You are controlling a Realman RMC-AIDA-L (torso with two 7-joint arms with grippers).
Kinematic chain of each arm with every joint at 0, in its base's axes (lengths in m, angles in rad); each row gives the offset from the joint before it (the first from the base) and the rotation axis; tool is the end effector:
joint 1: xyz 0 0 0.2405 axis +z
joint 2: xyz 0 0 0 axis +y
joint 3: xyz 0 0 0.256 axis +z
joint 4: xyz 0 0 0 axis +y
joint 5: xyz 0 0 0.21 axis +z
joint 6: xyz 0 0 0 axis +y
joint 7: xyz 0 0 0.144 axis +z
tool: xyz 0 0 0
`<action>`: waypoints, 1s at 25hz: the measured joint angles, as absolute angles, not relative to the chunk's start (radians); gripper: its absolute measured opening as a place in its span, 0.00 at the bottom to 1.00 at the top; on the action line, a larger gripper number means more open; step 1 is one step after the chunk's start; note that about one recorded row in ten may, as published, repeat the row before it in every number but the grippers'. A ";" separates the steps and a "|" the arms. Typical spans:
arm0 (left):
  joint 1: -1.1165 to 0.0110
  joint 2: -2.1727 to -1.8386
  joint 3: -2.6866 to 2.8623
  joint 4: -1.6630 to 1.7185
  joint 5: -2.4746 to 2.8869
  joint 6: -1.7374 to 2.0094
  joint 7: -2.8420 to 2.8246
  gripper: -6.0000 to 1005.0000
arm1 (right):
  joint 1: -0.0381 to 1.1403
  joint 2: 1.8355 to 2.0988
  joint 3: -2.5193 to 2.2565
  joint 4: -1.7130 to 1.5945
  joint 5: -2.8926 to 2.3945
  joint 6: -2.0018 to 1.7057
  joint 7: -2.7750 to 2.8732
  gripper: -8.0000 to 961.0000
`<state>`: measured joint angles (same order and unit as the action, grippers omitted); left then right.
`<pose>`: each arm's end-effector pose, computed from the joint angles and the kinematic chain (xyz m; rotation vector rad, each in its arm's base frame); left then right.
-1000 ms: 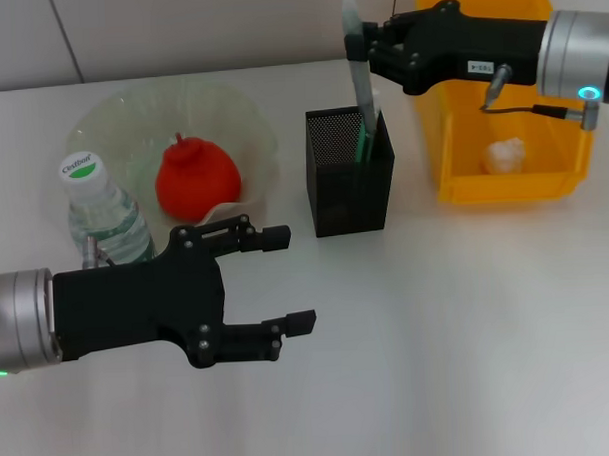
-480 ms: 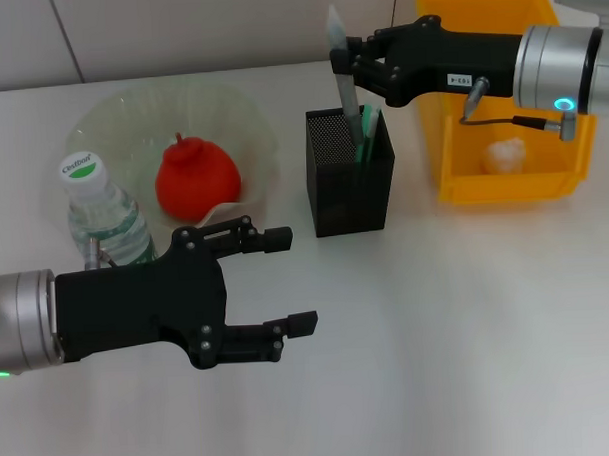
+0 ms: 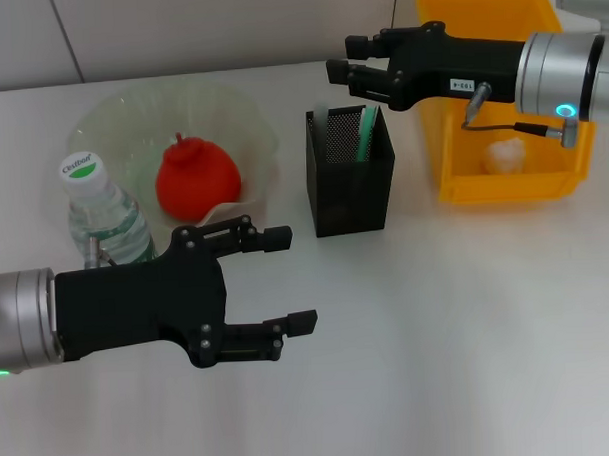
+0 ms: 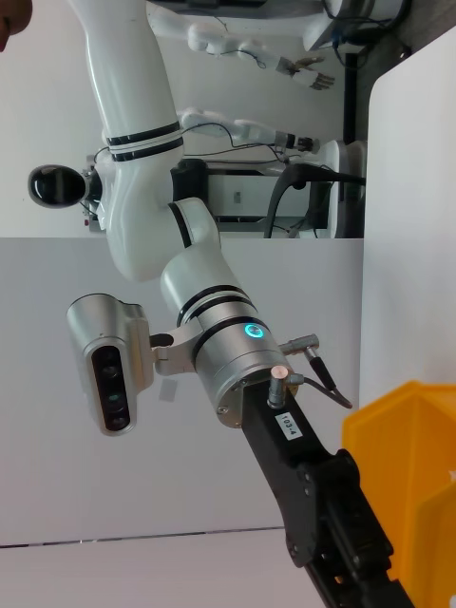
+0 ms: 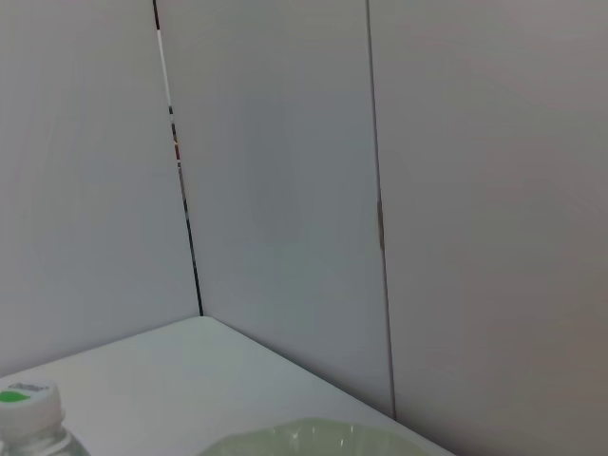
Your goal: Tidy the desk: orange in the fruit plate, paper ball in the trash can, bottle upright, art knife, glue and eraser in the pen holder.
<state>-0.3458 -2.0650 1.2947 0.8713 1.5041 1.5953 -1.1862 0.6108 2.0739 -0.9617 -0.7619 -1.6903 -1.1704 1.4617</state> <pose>-0.2075 0.2843 -0.0228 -2.8955 -0.0519 -0.9332 0.2018 0.4057 0.0107 -2.4826 0.4857 0.7085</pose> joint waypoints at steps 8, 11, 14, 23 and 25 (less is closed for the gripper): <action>-0.348 -2.065 1.296 0.871 1.505 1.595 -1.189 0.81 | 0.564 2.076 -0.978 -0.839 -1.693 -1.190 1.460 0.55; -0.349 -2.063 1.292 0.872 1.508 1.596 -1.194 0.81 | 0.527 2.077 -0.987 -0.900 -1.695 -1.218 1.474 0.69; -0.354 -2.062 1.285 0.880 1.532 1.600 -1.212 0.81 | 0.487 2.076 -0.987 -0.961 -1.696 -1.254 1.500 0.76; -0.386 -2.055 1.253 0.895 1.609 1.608 -1.256 0.81 | 0.367 2.077 -0.985 -1.201 -1.823 -1.438 1.639 0.81; -0.391 -2.048 1.245 0.896 1.609 1.608 -1.259 0.81 | 0.341 2.079 -0.991 -1.256 -1.861 -1.497 1.663 0.81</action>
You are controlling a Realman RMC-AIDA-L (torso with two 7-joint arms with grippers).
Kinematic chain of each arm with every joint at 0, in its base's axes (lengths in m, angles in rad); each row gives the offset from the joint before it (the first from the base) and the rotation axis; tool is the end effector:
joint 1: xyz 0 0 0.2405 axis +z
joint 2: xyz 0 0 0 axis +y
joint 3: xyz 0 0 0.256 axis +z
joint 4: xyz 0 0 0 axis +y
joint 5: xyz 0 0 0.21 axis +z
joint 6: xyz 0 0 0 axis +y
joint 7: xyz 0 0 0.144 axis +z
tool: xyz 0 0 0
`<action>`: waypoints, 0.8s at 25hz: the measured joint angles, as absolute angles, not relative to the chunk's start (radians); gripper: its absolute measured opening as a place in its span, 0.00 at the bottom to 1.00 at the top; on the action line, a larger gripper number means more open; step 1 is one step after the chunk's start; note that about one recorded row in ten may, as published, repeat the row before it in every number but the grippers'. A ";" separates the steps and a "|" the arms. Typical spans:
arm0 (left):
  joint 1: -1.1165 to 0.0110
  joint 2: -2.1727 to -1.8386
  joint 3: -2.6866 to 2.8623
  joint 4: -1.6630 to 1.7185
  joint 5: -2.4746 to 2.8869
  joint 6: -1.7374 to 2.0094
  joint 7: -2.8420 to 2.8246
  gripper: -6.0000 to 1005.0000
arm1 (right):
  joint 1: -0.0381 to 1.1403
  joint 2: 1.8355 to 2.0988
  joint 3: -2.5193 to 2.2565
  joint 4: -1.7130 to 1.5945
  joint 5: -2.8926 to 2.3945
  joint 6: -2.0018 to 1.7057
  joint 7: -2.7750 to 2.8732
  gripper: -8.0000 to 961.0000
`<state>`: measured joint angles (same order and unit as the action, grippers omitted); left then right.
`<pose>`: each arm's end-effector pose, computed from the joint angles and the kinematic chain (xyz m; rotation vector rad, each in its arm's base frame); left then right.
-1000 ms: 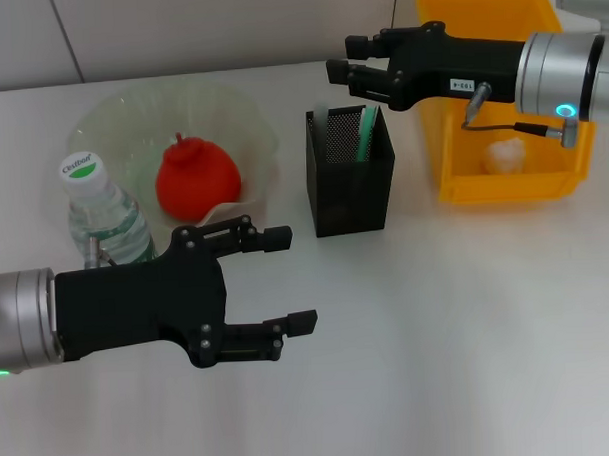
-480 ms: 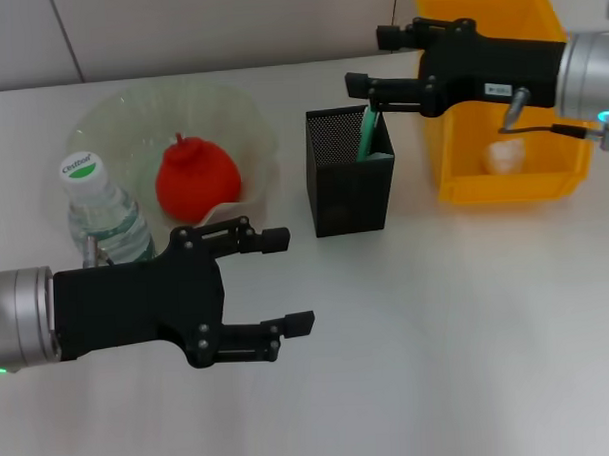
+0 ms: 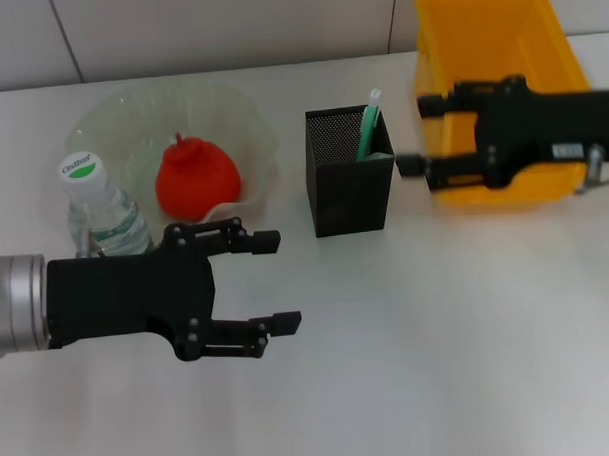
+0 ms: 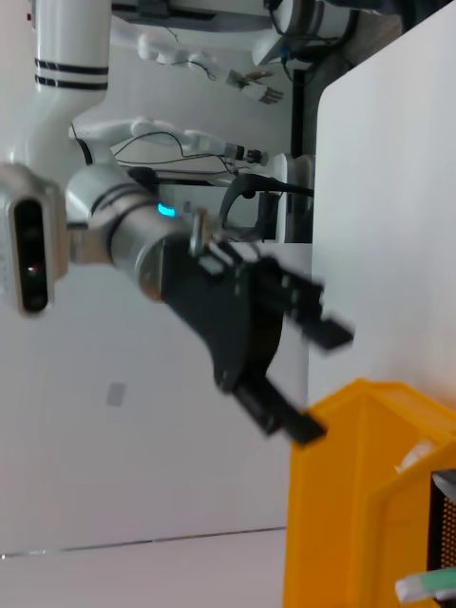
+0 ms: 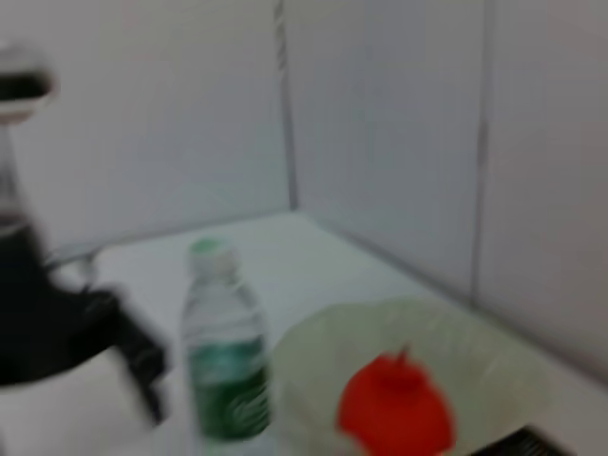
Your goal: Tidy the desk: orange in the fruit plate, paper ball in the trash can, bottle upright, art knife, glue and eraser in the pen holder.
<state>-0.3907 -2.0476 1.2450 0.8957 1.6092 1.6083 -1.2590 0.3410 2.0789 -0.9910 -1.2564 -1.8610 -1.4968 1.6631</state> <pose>-0.2084 0.2957 -0.0143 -2.9576 -0.0606 -0.8076 0.2155 0.3315 0.0575 -2.6599 0.3805 0.5188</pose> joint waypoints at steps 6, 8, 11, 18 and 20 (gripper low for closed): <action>-0.396 -2.040 1.244 0.896 1.609 1.609 -1.269 0.81 | 0.264 2.082 -1.072 -1.379 -1.925 -1.629 1.690 0.81; -0.404 -2.028 1.245 0.896 1.609 1.606 -1.283 0.81 | 0.239 2.082 -1.103 -1.410 -1.931 -1.657 1.689 0.81; -0.406 -2.022 1.245 0.896 1.609 1.607 -1.286 0.81 | 0.213 2.084 -1.126 -1.443 -1.932 -1.689 1.683 0.81; -0.406 -2.011 1.231 0.894 1.641 1.607 -1.304 0.81 | 0.185 2.087 -1.131 -1.474 -1.922 -1.736 1.662 0.81; -0.406 -2.016 1.202 0.890 1.677 1.609 -1.306 0.81 | 0.173 2.088 -1.130 -1.490 -1.907 -1.744 1.650 0.81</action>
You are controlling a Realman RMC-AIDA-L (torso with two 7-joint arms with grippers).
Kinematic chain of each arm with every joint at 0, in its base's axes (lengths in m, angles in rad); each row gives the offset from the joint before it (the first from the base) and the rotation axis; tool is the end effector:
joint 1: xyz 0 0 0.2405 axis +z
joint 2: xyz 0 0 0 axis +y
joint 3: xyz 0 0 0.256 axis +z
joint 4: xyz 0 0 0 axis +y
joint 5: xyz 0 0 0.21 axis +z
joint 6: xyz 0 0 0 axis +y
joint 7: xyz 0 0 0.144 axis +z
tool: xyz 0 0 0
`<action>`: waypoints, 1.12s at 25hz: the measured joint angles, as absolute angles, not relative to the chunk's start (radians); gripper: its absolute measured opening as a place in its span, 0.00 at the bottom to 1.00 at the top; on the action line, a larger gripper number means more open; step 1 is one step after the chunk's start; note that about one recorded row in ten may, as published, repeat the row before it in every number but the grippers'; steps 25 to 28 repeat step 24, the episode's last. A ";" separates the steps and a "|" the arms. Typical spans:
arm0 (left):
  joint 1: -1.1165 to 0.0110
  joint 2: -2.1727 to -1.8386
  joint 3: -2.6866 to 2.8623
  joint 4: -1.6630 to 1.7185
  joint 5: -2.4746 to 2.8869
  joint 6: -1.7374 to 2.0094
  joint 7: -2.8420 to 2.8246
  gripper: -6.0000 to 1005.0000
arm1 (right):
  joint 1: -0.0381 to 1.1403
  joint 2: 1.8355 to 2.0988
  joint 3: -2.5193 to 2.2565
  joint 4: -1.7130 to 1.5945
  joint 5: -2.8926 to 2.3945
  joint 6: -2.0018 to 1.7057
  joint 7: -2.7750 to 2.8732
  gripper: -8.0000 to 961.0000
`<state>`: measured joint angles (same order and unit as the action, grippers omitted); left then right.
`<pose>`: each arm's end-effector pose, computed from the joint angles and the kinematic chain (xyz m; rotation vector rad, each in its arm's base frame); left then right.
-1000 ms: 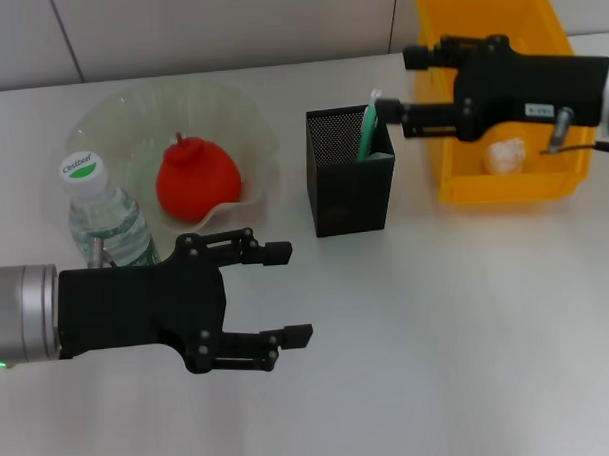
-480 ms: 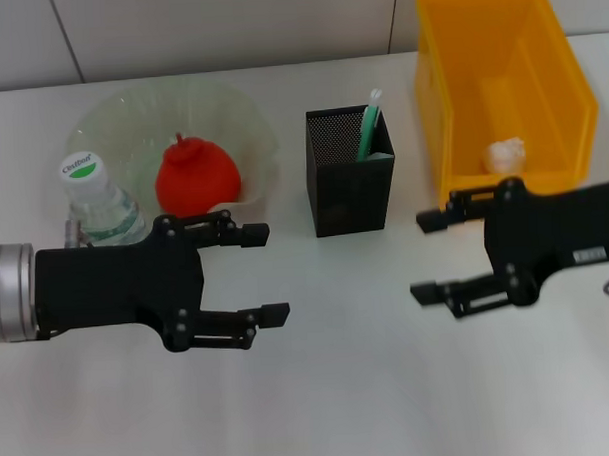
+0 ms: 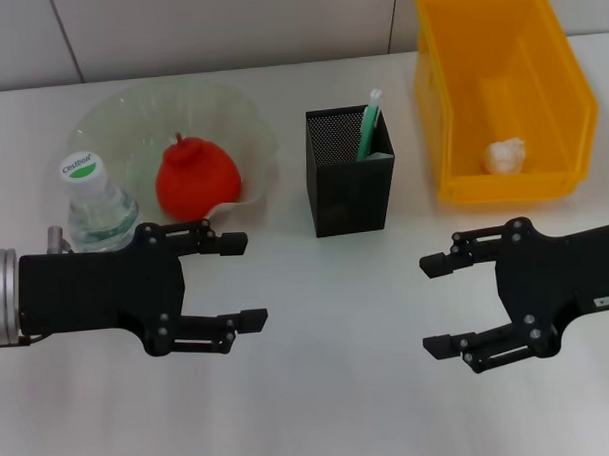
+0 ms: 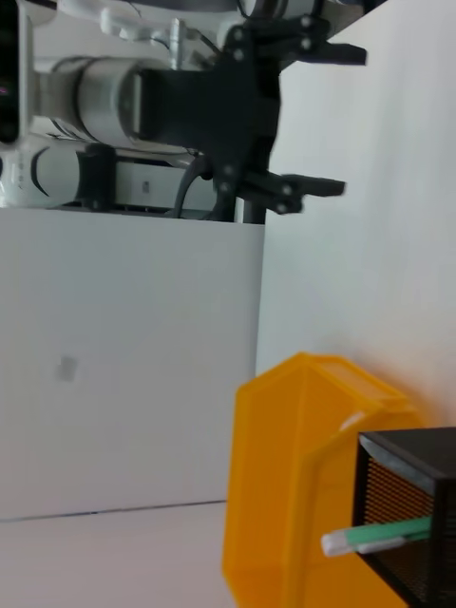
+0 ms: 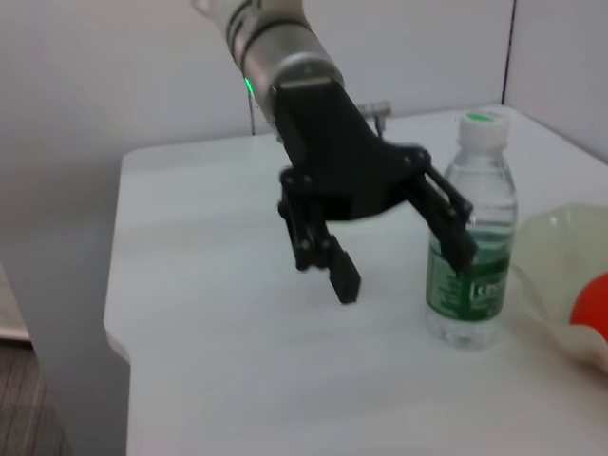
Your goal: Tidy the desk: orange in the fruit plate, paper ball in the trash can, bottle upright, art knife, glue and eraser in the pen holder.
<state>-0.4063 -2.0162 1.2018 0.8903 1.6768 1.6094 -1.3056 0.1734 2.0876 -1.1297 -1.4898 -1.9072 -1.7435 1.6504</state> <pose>-0.2217 0.3032 -0.0021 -2.9713 -0.1239 -0.6953 0.2126 0.2613 0.0454 -2.9445 0.2131 0.3543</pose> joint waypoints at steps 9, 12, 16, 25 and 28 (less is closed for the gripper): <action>-0.404 -2.020 1.193 0.889 1.697 1.630 -1.307 0.81 | 0.150 2.087 -1.108 -1.500 -1.851 -1.752 1.625 0.81; -0.403 -2.021 1.193 0.894 1.695 1.641 -1.307 0.81 | 0.149 2.087 -1.108 -1.496 -1.851 -1.751 1.625 0.81; -0.405 -2.024 1.177 0.897 1.693 1.662 -1.307 0.81 | 0.150 2.086 -1.110 -1.489 -1.852 -1.749 1.625 0.81; -0.407 -2.033 1.158 0.911 1.699 1.677 -1.306 0.81 | 0.149 2.086 -1.113 -1.481 -1.850 -1.746 1.613 0.81; -0.407 -2.033 1.158 0.911 1.699 1.677 -1.306 0.81 | 0.149 2.086 -1.113 -1.481 -1.850 -1.746 1.613 0.81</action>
